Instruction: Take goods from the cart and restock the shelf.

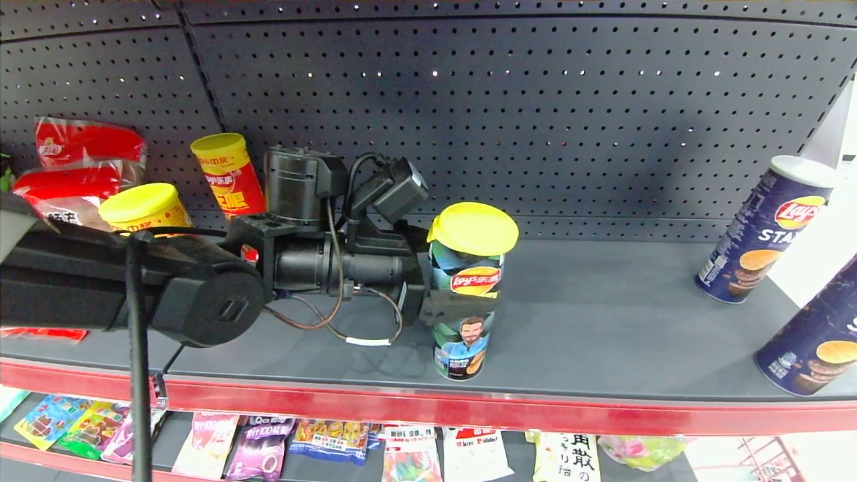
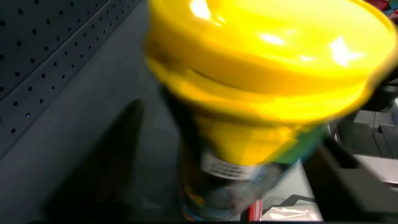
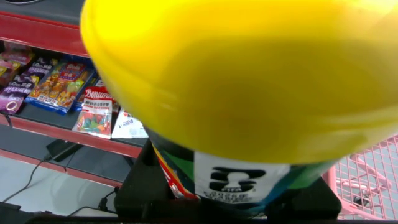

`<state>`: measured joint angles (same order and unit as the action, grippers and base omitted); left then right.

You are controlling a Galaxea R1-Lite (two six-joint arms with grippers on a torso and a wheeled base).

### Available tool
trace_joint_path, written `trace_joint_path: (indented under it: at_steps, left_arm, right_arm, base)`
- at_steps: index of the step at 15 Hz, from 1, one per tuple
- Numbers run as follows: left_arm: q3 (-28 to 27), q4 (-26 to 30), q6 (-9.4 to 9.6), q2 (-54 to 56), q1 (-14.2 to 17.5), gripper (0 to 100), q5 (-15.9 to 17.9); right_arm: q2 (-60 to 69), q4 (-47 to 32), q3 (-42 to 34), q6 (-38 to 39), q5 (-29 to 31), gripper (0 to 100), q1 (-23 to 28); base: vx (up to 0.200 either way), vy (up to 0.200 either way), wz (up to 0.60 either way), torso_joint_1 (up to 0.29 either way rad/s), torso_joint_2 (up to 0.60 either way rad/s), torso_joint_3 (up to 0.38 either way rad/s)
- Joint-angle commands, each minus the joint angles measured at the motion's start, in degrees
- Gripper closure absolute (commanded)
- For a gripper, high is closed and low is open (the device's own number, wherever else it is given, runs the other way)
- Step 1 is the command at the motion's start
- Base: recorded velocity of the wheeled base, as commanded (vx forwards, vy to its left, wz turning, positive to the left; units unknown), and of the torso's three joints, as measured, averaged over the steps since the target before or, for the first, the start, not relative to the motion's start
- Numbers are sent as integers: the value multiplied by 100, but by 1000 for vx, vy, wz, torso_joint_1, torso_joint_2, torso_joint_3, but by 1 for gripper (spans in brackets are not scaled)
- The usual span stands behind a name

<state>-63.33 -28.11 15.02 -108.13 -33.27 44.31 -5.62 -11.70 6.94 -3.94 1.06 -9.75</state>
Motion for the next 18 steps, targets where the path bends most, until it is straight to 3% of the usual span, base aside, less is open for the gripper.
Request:
trace_joint_path:
  at_steps: [1,6,13,18]
  left_arm:
    - [40,-19,1,29,13,0,-2]
    - [734,-45,1,512,233,0,-2]
    - [1710,-748,1,881,506,0,-37]
    - [2571,-766,1,1620,954,0,-116]
  right_arm:
    - [-9,1,1,-2,-1,100,0]
    - [-9,1,1,-2,-1,100,0]
    - [-9,1,1,-11,-1,100,0]
    - [-9,-7,36,-28,-45,100,0]
  base:
    - [0,0,0,0,0,0]
    - [0,0,0,0,0,0]
    - [0,0,0,0,0,0]
    - [0,0,0,0,0,0]
